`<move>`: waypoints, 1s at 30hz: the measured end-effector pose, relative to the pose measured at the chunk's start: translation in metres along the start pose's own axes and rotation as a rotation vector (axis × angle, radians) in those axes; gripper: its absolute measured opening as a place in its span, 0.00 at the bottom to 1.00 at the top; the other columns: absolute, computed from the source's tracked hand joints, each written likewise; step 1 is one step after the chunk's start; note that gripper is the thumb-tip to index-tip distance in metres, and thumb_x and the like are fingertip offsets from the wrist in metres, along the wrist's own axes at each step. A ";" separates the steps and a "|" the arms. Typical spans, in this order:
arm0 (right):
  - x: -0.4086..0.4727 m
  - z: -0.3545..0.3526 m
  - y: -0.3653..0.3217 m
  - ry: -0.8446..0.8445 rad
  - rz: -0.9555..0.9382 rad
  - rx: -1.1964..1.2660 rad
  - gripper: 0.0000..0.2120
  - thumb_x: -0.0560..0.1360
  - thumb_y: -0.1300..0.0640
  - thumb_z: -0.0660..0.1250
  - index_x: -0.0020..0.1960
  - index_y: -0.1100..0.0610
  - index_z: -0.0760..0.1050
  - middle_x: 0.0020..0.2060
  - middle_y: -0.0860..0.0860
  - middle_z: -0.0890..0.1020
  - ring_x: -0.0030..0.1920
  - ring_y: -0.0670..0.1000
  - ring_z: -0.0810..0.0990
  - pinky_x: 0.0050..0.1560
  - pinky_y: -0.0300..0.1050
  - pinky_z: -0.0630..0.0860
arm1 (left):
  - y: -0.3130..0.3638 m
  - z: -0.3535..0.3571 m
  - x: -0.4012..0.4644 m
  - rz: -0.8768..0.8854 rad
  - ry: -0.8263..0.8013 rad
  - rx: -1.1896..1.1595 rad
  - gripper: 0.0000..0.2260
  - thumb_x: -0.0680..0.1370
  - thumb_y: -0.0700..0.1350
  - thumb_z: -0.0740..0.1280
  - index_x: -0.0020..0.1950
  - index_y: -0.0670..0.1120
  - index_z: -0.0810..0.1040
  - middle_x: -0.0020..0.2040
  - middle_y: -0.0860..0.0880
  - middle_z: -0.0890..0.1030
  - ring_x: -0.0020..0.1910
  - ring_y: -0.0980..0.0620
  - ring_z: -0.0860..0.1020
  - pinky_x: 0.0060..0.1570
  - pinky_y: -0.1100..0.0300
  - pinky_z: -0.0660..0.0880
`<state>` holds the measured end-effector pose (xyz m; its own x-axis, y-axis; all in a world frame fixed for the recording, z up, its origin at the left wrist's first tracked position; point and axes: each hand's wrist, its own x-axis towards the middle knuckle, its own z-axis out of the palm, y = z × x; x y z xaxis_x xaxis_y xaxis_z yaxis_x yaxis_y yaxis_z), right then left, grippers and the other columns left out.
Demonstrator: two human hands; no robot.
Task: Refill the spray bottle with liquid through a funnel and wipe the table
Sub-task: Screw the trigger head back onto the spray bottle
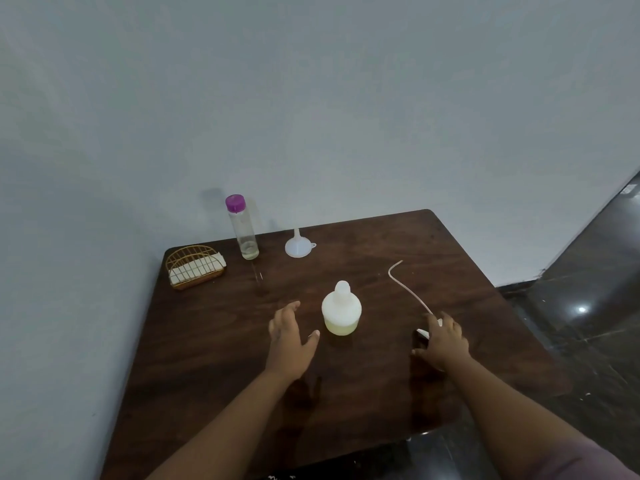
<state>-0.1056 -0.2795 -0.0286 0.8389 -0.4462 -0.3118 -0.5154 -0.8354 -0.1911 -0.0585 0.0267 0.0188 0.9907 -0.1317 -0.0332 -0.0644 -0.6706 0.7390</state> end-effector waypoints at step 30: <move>-0.136 -0.014 -0.091 0.184 -0.287 1.158 0.19 0.71 0.46 0.62 0.61 0.44 0.68 0.51 0.39 0.78 0.51 0.44 0.79 0.48 0.37 0.77 | 0.022 0.003 0.047 -0.032 -0.135 -0.200 0.28 0.77 0.44 0.69 0.75 0.48 0.62 0.65 0.48 0.75 0.67 0.47 0.71 0.68 0.47 0.70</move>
<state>-0.1700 -0.1473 0.0442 0.9124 -0.4092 -0.0023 -0.0791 -0.1707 -0.9821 -0.0137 0.0031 0.0313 0.9661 -0.2184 -0.1380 0.0045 -0.5198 0.8543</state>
